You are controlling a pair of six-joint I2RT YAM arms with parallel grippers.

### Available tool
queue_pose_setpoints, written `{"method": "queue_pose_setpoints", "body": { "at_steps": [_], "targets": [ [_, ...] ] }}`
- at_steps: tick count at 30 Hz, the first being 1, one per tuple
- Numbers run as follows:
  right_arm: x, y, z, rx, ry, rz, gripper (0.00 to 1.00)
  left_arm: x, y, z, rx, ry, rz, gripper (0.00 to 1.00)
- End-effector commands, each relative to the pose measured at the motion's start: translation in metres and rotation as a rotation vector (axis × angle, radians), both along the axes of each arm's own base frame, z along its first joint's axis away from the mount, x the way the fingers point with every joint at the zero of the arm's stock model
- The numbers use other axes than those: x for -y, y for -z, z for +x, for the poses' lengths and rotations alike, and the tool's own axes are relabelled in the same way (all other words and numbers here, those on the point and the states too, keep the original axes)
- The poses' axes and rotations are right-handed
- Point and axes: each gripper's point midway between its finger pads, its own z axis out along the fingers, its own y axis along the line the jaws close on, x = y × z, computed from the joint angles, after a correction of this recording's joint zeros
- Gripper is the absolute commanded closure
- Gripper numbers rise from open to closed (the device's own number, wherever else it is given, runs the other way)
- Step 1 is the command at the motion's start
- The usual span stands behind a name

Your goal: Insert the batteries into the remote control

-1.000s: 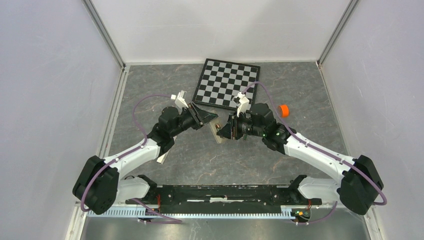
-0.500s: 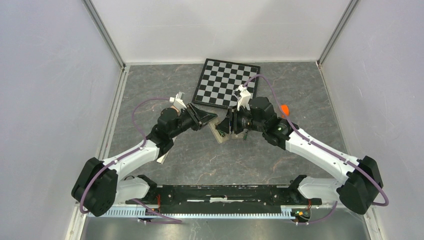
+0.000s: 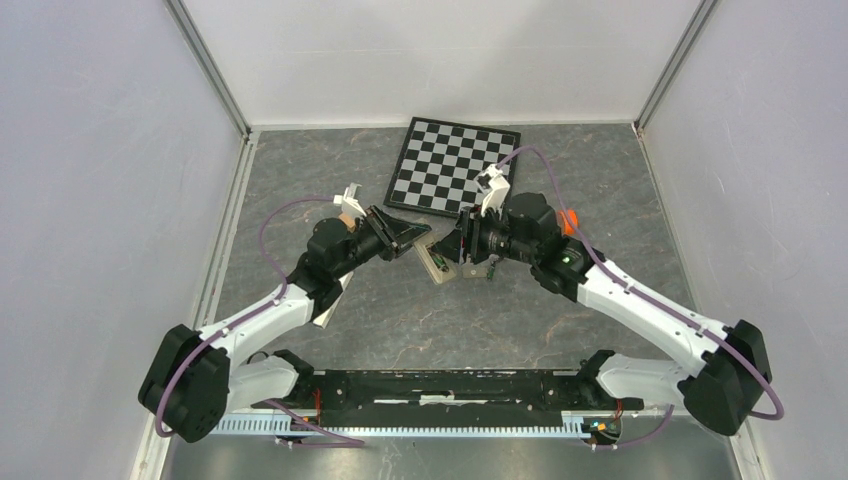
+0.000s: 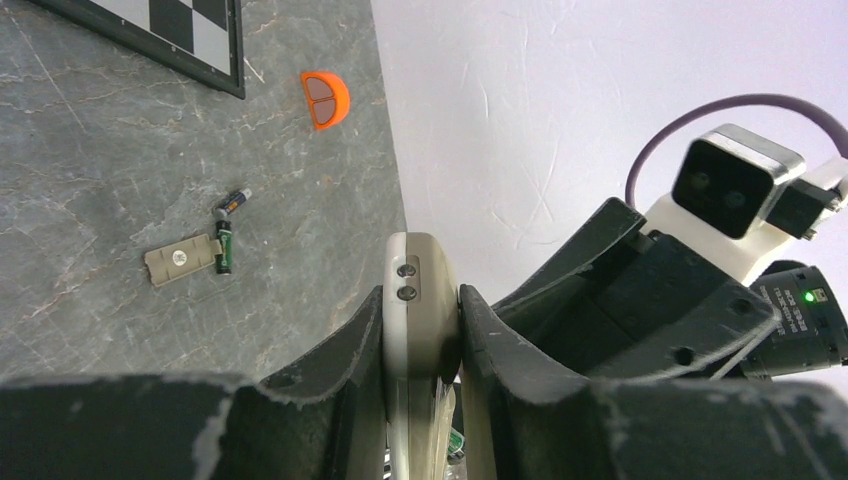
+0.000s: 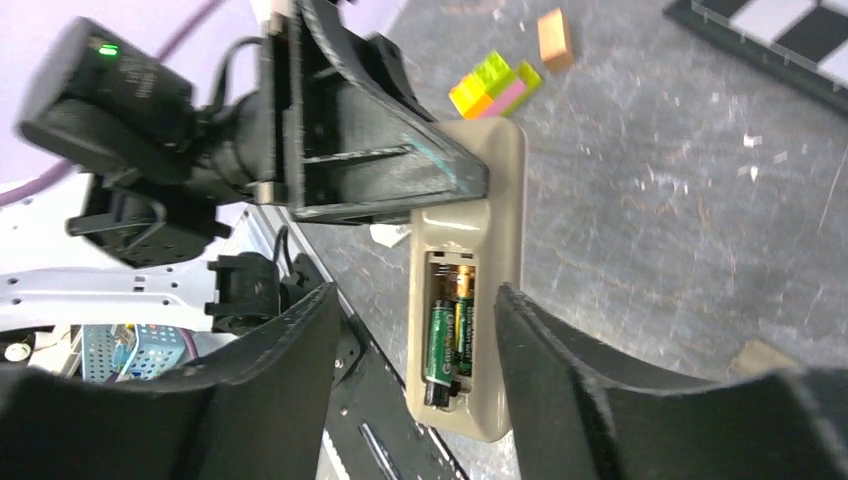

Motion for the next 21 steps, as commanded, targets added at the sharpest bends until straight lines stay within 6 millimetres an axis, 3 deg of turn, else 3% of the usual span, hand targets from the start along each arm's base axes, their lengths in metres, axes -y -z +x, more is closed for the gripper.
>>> {"method": "queue_pose_setpoints", "body": {
  "at_steps": [1, 5, 10, 15, 21],
  "targets": [
    [0.004, -0.058, -0.006, 0.133, 0.018, 0.225, 0.31, -0.003, -0.039, -0.004, 0.034, 0.001, -0.156, 0.98],
    [0.02, -0.069, -0.015, 0.177, 0.073, 0.386, 0.16, -0.015, -0.06, -0.006, 0.037, -0.049, -0.242, 0.98],
    [0.032, -0.085, -0.025, 0.173, 0.095, 0.56, 0.07, -0.028, -0.084, -0.01, 0.013, -0.101, -0.315, 0.98],
    [0.044, -0.111, -0.041, 0.21, 0.062, 0.768, 0.05, -0.023, -0.099, -0.014, -0.147, -0.048, -0.443, 0.98],
    [0.027, -0.129, -0.043, 0.198, -0.001, 0.779, 0.05, -0.024, -0.119, -0.011, -0.132, -0.044, -0.508, 0.98]
  ]
}}
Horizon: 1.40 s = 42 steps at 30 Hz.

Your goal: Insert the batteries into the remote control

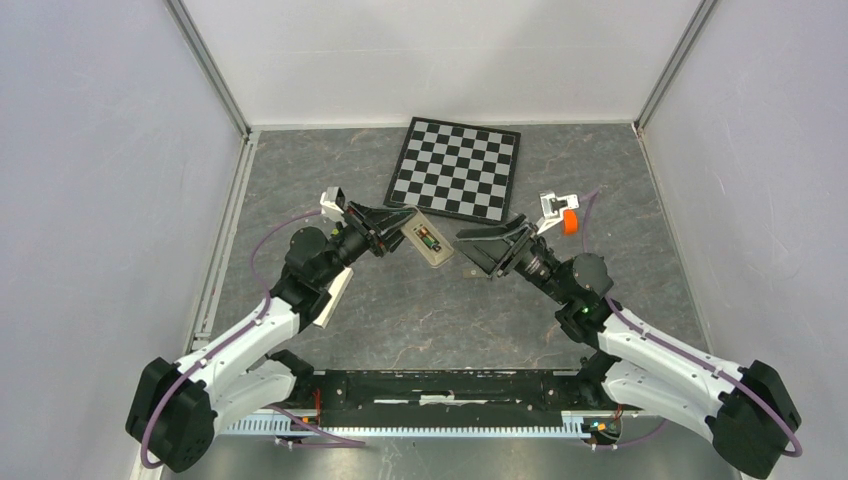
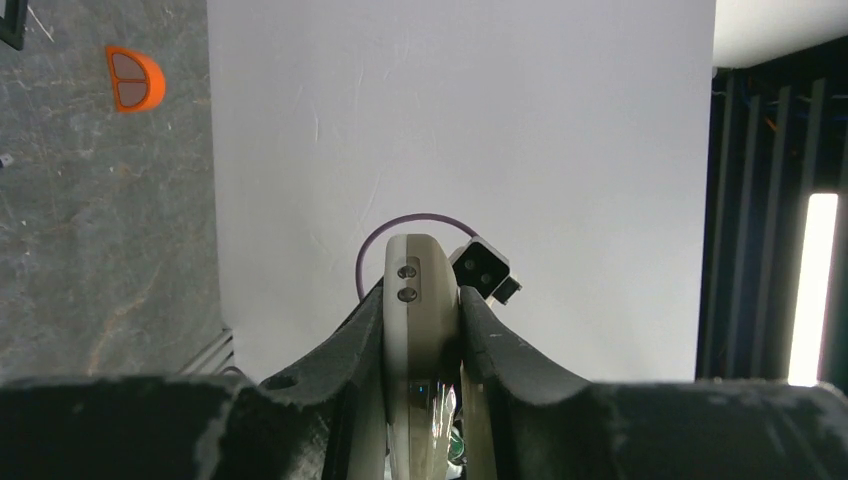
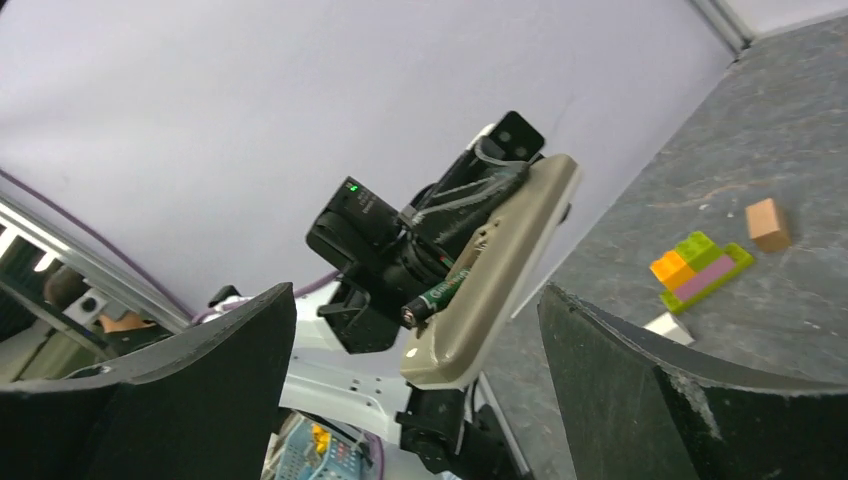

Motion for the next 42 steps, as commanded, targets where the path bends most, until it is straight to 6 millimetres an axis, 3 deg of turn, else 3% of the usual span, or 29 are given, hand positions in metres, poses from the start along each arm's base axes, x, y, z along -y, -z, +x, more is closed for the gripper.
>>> {"method": "queue_pose_setpoints", "body": {
  "at_steps": [1, 14, 27, 31, 42],
  "targets": [
    [-0.006, -0.048, -0.008, 0.063, -0.052, 0.115, 0.07, -0.004, -0.046, 0.002, 0.026, -0.006, -0.134, 0.98],
    [-0.023, -0.031, 0.006, -0.066, -0.068, 0.096, 0.31, 0.0, -0.041, 0.005, 0.046, 0.007, -0.144, 0.98],
    [-0.037, -0.01, 0.016, -0.127, -0.077, 0.02, 0.48, 0.005, -0.044, 0.003, 0.126, 0.025, -0.085, 0.98],
    [-0.04, -0.002, 0.019, -0.166, -0.075, -0.003, 0.53, 0.002, -0.06, -0.002, 0.231, 0.011, -0.079, 0.98],
    [-0.046, 0.047, 0.029, -0.313, -0.038, -0.145, 0.66, -0.003, -0.103, -0.024, 0.494, 0.013, -0.085, 0.98]
  ]
}}
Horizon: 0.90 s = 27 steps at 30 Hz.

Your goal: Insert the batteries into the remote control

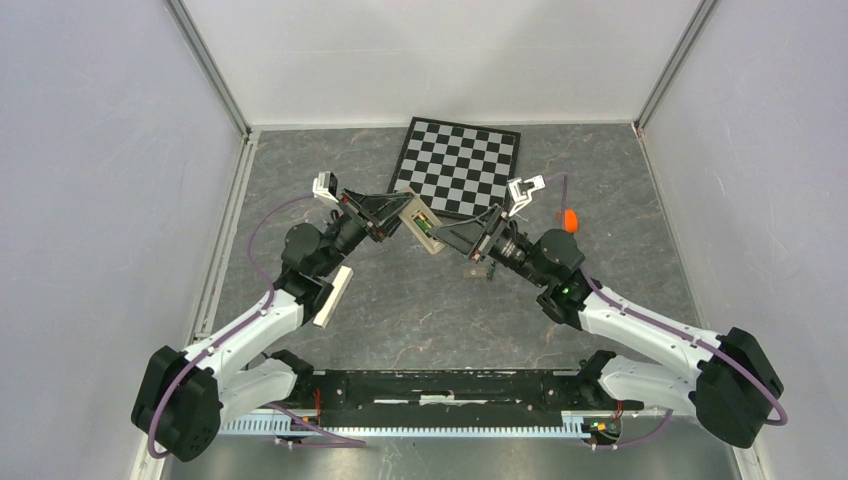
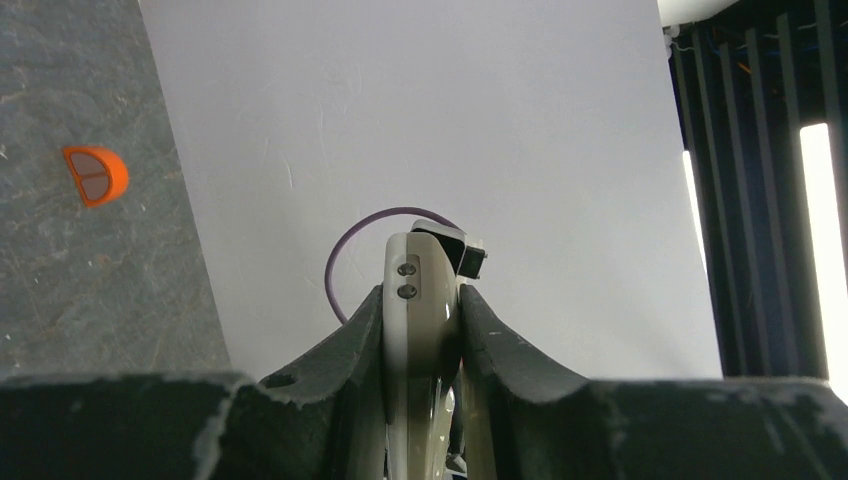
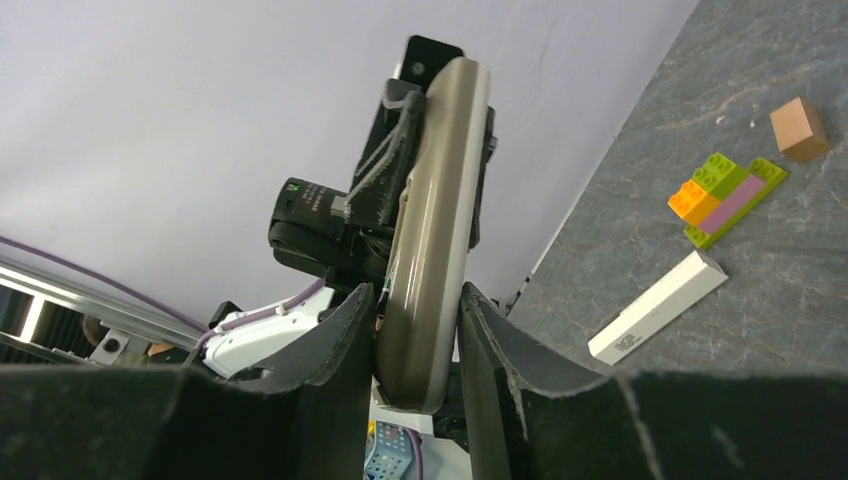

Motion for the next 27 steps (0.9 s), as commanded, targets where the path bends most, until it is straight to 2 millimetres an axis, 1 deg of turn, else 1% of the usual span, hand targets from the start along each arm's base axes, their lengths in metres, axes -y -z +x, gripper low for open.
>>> {"method": "queue_pose_setpoints", "body": {
  "at_steps": [1, 5, 8, 11, 16, 18, 20, 22, 25, 27],
  "targets": [
    [-0.007, 0.04, 0.011, -0.106, 0.026, -0.146, 0.66, -0.001, -0.076, -0.035, 0.312, 0.058, -0.066, 0.98],
    [-0.006, 0.06, 0.017, -0.154, 0.05, -0.235, 0.7, 0.002, -0.082, -0.044, 0.384, 0.082, -0.041, 0.98],
    [-0.003, 0.072, 0.019, -0.175, 0.069, -0.283, 0.7, 0.007, -0.083, -0.048, 0.437, 0.097, 0.011, 0.98],
    [0.001, 0.076, 0.02, -0.168, 0.085, -0.318, 0.65, 0.01, -0.078, -0.049, 0.465, 0.099, 0.072, 0.98],
    [0.008, 0.077, 0.02, -0.128, 0.102, -0.374, 0.51, 0.013, -0.063, -0.05, 0.512, 0.1, 0.201, 0.98],
    [0.007, 0.071, 0.017, -0.084, 0.084, -0.374, 0.44, 0.014, -0.056, -0.051, 0.526, 0.106, 0.248, 0.98],
    [0.005, 0.055, 0.009, -0.007, 0.047, -0.311, 0.32, 0.014, -0.047, -0.05, 0.527, 0.109, 0.291, 0.98],
    [0.007, 0.038, 0.0, 0.067, 0.029, -0.243, 0.22, 0.014, -0.038, -0.051, 0.526, 0.112, 0.325, 0.98],
    [0.013, 0.015, -0.01, 0.193, 0.025, -0.192, 0.12, 0.013, -0.027, -0.051, 0.518, 0.115, 0.36, 0.98],
    [0.015, 0.008, -0.012, 0.263, 0.027, -0.211, 0.09, 0.012, -0.02, -0.048, 0.498, 0.106, 0.388, 0.98]
  ]
}}
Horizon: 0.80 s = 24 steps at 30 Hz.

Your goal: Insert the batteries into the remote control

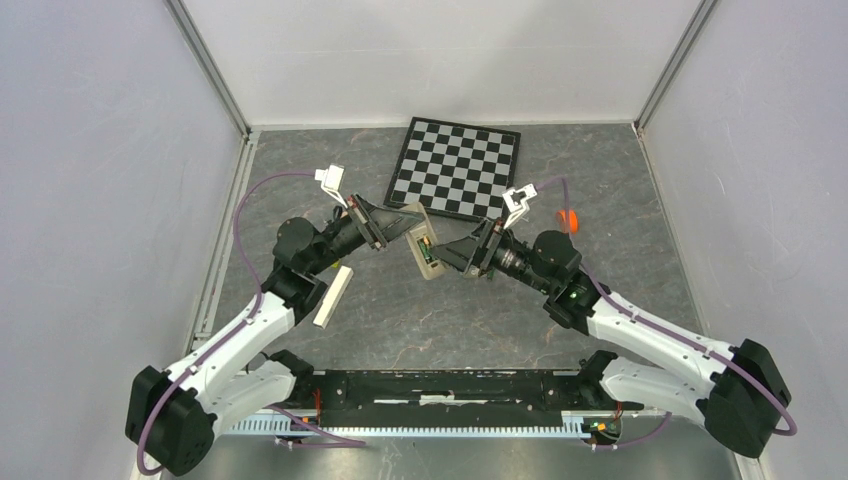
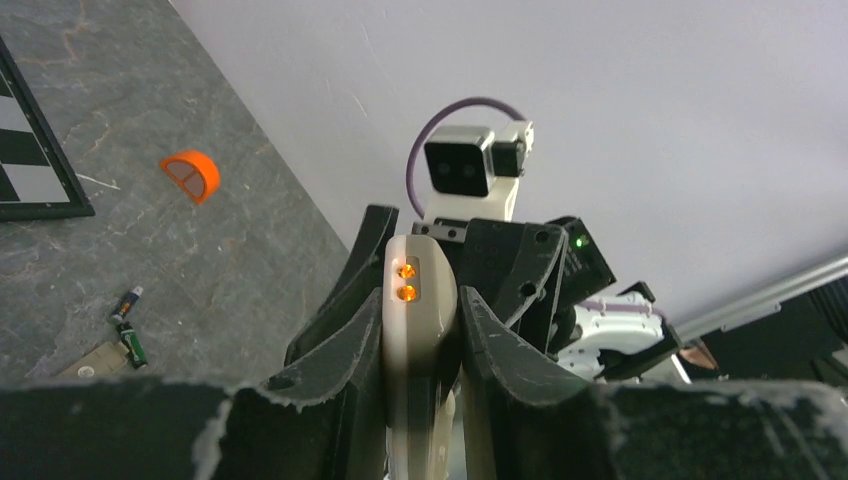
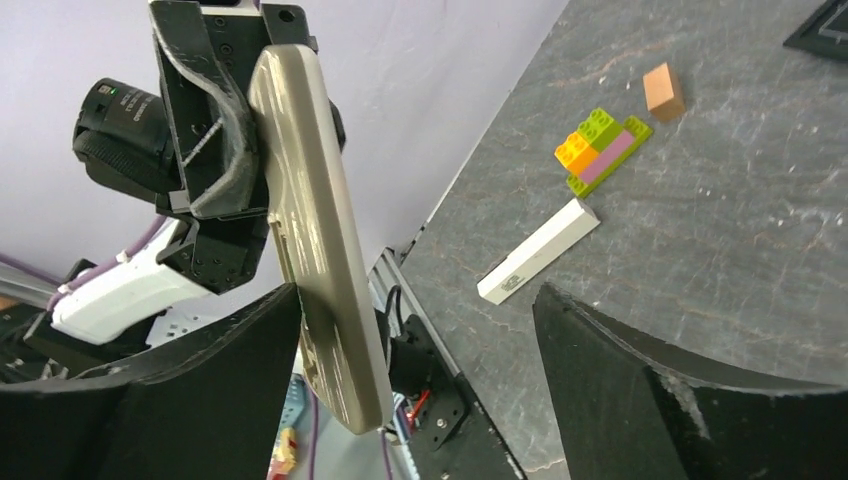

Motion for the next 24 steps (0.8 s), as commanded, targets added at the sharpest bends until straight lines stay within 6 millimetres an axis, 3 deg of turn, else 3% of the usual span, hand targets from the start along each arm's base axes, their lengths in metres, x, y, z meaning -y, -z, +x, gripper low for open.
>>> {"method": "queue_pose_setpoints", "body": {
  "at_steps": [1, 4, 11, 19, 22, 24],
  "targets": [
    [0.007, -0.037, -0.006, 0.249, -0.016, 0.01, 0.08, -0.001, -0.015, -0.011, 0.109, 0.016, 0.043, 0.98],
    [0.004, -0.038, -0.004, 0.316, -0.032, -0.08, 0.06, -0.004, -0.008, -0.006, 0.096, -0.016, 0.073, 0.98],
    [-0.012, -0.011, 0.014, 0.384, 0.003, -0.421, 0.05, -0.013, 0.027, 0.02, -0.045, -0.149, 0.165, 0.98],
    [-0.032, 0.02, 0.024, 0.416, 0.042, -0.716, 0.05, -0.013, 0.037, 0.027, -0.093, -0.166, 0.178, 0.98],
    [-0.035, 0.027, 0.026, 0.413, 0.057, -0.759, 0.12, -0.014, 0.04, 0.029, -0.104, -0.174, 0.187, 0.98],
    [-0.035, 0.029, 0.029, 0.403, 0.078, -0.767, 0.23, -0.015, 0.042, 0.029, -0.11, -0.175, 0.192, 0.98]
  ]
}}
